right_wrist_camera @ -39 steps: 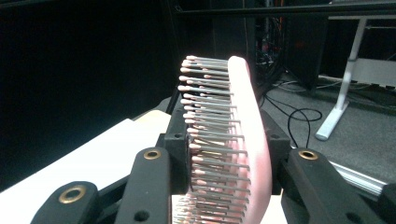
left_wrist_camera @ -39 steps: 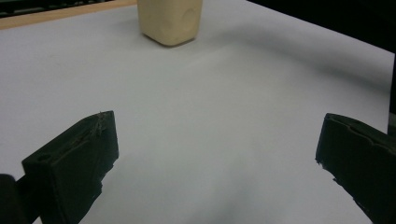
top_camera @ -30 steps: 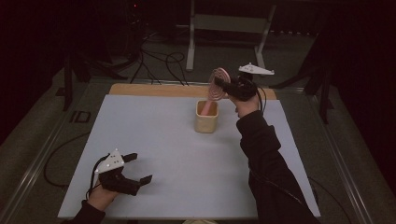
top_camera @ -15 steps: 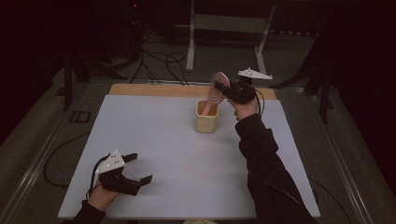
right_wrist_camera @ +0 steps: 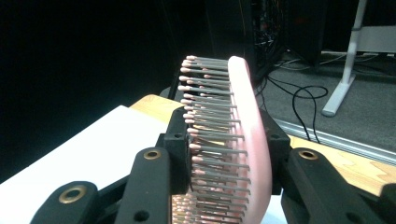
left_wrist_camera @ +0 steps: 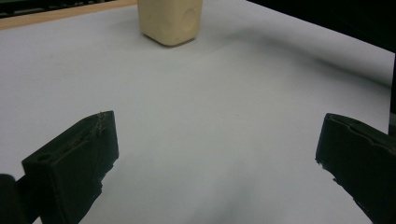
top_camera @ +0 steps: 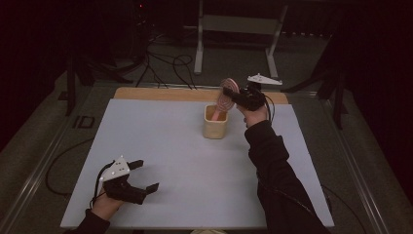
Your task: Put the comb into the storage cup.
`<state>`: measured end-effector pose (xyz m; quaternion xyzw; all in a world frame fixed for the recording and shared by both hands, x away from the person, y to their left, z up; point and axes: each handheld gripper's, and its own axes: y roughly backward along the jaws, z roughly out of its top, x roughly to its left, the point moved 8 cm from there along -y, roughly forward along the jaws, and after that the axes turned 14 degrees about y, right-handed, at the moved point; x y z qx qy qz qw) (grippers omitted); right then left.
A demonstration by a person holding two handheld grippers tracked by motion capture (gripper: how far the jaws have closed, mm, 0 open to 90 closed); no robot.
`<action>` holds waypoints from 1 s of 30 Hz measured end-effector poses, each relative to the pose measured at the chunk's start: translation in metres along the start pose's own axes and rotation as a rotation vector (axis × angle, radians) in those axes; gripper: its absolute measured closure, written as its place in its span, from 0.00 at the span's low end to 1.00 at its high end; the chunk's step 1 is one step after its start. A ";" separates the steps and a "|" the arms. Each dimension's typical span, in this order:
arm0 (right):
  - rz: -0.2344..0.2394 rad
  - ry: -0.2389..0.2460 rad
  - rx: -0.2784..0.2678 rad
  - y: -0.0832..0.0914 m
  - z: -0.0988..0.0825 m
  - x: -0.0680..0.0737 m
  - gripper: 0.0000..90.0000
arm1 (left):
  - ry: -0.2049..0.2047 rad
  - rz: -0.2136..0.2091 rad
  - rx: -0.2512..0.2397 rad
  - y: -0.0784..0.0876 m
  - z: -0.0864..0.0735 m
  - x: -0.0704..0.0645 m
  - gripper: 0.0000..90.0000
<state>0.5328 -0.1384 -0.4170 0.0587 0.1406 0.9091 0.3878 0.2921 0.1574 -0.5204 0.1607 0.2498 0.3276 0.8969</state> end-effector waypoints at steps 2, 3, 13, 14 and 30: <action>0.000 -0.003 0.002 -0.001 -0.002 0.000 0.72 | 0.000 -0.002 0.000 0.000 0.000 0.000 0.00; -0.001 -0.002 0.007 -0.001 -0.004 -0.001 0.72 | 0.001 -0.001 -0.002 0.000 0.000 0.000 0.00; 0.006 -0.010 0.018 -0.004 -0.010 -0.002 0.72 | 0.002 -0.004 0.000 0.000 0.000 0.000 0.00; 0.004 -0.010 0.019 -0.004 -0.010 -0.003 0.72 | 0.002 -0.002 0.000 0.000 0.000 0.000 0.00; -0.027 -0.011 0.042 0.000 -0.015 -0.015 0.69 | 0.005 -0.003 0.002 -0.001 -0.001 0.000 0.00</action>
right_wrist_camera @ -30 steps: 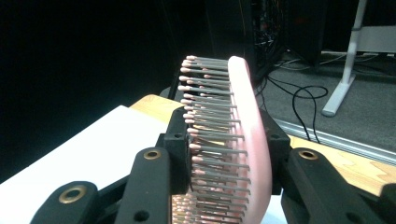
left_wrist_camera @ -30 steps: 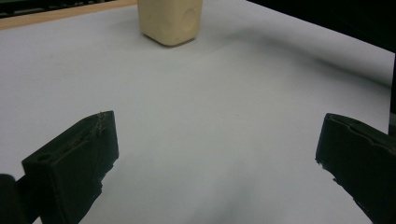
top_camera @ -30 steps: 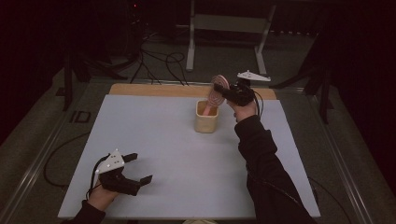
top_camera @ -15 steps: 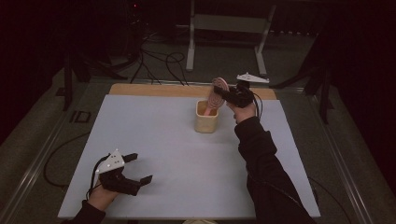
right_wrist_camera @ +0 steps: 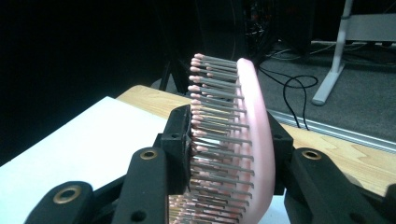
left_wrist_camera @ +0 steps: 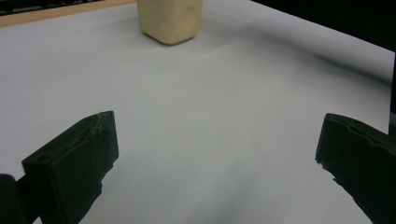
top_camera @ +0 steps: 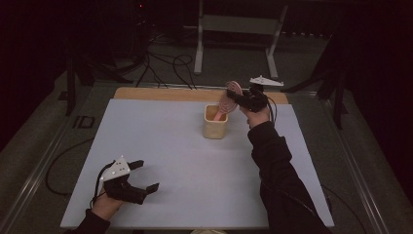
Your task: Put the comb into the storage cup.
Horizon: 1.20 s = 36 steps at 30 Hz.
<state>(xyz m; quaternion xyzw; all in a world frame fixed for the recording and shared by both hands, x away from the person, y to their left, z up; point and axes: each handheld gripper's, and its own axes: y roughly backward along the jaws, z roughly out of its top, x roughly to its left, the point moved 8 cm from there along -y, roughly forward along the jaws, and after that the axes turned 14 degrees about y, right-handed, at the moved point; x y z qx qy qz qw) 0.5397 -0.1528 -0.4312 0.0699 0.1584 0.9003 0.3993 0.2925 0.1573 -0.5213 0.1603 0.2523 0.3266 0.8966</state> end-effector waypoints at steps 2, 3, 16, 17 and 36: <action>0.000 -0.001 0.001 0.001 -0.001 -0.002 0.69 | 0.001 0.001 0.001 0.000 0.000 0.000 0.00; -0.002 -0.001 0.003 0.001 -0.001 -0.002 0.69 | 0.002 0.000 0.001 0.000 0.000 0.000 0.00; 0.030 -0.011 0.019 0.004 0.000 -0.003 0.29 | 0.002 0.001 0.002 0.000 0.000 0.000 0.00; 0.030 -0.017 0.023 0.003 0.000 -0.003 0.26 | 0.003 0.001 0.001 0.000 0.000 0.000 0.00; 0.038 0.040 0.068 0.008 -0.006 -0.001 0.12 | 0.004 0.002 -0.002 -0.001 0.001 0.001 0.00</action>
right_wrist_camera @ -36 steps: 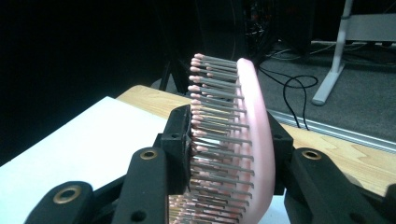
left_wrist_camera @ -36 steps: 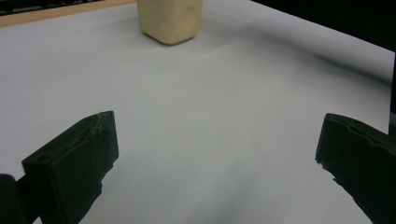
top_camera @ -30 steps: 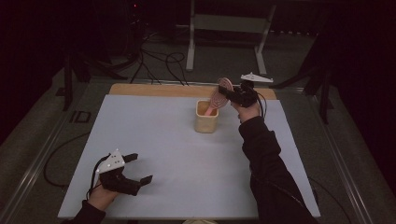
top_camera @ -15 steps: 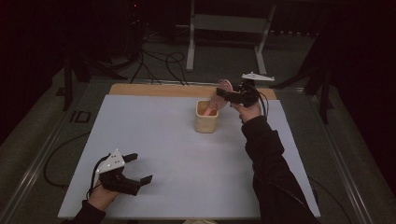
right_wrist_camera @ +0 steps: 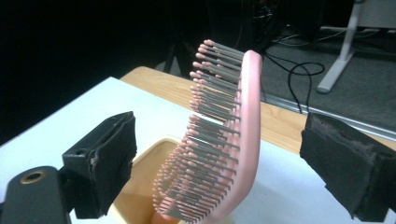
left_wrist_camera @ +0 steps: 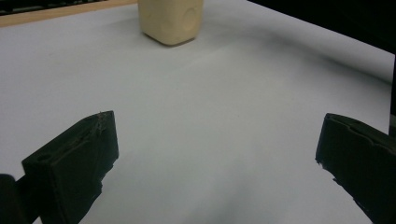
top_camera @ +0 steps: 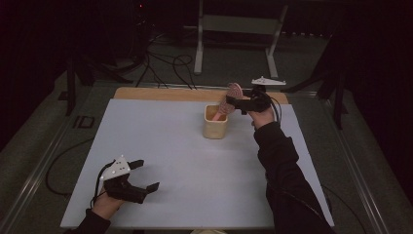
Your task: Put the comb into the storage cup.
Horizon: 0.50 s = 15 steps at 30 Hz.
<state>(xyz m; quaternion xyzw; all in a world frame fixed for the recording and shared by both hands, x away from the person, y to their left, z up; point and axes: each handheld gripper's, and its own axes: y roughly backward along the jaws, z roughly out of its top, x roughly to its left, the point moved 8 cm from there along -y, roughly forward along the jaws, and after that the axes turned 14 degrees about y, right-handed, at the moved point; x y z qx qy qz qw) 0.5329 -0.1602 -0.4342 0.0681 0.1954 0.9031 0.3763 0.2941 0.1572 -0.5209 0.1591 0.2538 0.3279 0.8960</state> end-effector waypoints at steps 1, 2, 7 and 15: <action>-0.002 0.008 0.005 0.000 0.000 0.000 0.12 | 0.001 0.000 -0.001 0.000 0.000 0.000 0.00; -0.001 0.016 0.006 0.000 0.000 0.000 0.12 | 0.003 0.001 -0.003 0.000 0.000 0.000 0.00; -0.008 0.039 0.015 0.001 0.001 0.001 0.11 | 0.004 0.001 -0.006 0.001 0.001 0.001 0.00; -0.011 0.054 0.023 0.006 0.000 0.002 0.11 | 0.000 -0.002 0.000 0.000 0.000 0.000 0.00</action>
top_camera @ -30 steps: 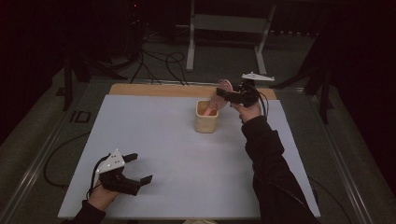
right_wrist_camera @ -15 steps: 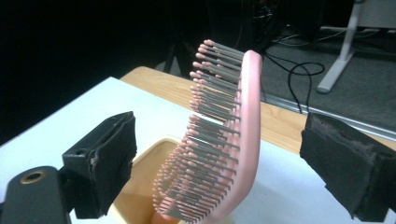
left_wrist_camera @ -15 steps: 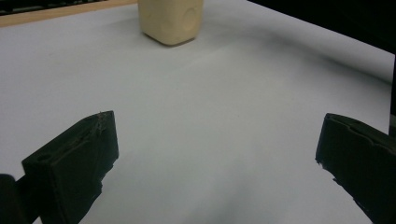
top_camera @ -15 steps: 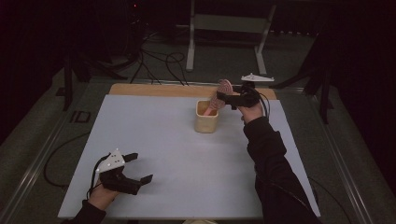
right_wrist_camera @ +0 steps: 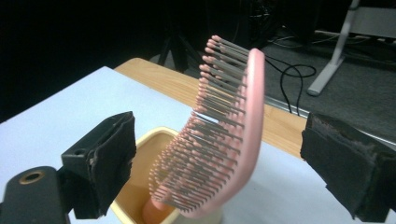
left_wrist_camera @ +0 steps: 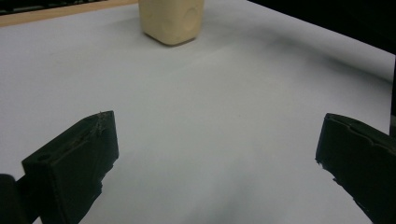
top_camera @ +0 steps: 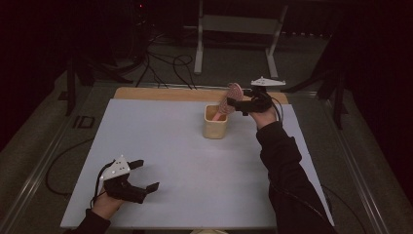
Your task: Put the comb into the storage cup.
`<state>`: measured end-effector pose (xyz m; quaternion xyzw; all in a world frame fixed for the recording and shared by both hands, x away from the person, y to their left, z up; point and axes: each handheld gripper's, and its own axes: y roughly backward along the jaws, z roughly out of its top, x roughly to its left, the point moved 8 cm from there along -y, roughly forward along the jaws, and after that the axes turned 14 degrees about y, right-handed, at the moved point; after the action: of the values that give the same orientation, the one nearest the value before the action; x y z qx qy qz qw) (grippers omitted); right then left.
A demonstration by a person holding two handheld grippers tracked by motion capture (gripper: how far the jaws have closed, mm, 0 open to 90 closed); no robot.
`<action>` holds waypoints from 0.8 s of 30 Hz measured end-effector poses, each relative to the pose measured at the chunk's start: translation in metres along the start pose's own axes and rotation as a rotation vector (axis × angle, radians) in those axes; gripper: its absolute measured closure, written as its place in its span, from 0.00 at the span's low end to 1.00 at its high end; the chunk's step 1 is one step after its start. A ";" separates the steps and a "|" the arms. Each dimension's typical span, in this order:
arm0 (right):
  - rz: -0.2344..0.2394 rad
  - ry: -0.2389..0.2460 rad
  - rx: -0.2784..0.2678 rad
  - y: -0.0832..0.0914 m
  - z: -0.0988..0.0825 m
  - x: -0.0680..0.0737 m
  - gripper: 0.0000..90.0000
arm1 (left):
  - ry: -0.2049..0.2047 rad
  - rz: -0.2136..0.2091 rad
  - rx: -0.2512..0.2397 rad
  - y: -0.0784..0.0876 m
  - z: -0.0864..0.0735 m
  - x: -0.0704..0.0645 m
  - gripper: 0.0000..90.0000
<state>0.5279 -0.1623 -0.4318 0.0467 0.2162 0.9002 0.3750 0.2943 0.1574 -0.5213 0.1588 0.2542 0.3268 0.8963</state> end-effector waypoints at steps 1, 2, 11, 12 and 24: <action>0.000 0.000 0.000 0.000 0.000 0.000 0.11 | 0.000 0.000 0.000 0.000 0.000 0.000 0.00; -0.006 0.007 0.005 0.003 -0.002 0.000 0.11 | -0.001 -0.003 -0.002 0.000 0.000 -0.001 0.00; -0.016 0.022 0.011 0.012 -0.001 0.003 0.11 | -0.005 0.001 -0.007 0.003 0.000 -0.002 0.00; -0.014 0.025 0.010 0.014 -0.001 0.003 0.11 | -0.004 0.000 -0.008 0.003 0.000 -0.002 0.00; 0.004 0.029 0.012 0.025 -0.013 0.010 0.11 | -0.006 0.002 -0.007 0.003 0.000 -0.002 0.00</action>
<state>0.5005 -0.1757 -0.4338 0.0362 0.2270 0.9003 0.3696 0.2915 0.1579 -0.5190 0.1570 0.2505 0.3280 0.8972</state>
